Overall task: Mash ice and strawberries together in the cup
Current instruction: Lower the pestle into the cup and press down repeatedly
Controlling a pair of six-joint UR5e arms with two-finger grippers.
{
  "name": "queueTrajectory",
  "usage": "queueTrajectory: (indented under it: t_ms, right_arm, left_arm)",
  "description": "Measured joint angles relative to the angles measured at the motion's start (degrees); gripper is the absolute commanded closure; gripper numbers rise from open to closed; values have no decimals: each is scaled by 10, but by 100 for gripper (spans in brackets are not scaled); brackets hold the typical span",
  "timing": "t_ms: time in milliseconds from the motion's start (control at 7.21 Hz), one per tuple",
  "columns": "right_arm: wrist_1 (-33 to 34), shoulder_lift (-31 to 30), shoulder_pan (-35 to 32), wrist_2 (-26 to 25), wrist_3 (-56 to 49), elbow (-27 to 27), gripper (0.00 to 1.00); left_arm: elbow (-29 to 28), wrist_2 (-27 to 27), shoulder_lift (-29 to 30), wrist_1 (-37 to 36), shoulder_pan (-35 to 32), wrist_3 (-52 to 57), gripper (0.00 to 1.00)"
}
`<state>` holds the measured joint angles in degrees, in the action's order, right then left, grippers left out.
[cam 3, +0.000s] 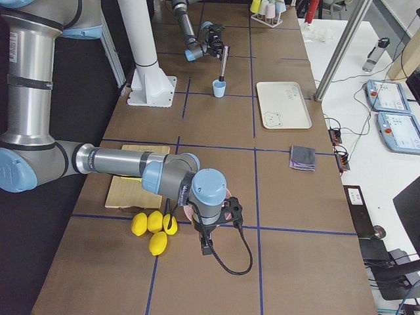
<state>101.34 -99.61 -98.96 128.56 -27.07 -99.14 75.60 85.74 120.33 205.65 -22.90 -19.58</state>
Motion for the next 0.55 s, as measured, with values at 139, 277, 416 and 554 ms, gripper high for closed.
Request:
queueTrajectory:
  t_ms: [139, 277, 416, 554]
  right_arm:
    - [0, 0, 0, 0, 0, 0, 0]
    - [0, 0, 0, -1, 0, 1, 0]
    - [0, 0, 0, -1, 0, 1, 0]
    - [0, 0, -1, -1, 0, 1, 0]
  left_arm:
    - [-2, -3, 0, 0, 6, 0, 100]
    - [-6, -7, 1, 1, 13, 1, 100]
    - [-14, -11, 1, 4, 16, 1, 100]
    - [-24, -15, 2, 8, 18, 2, 100]
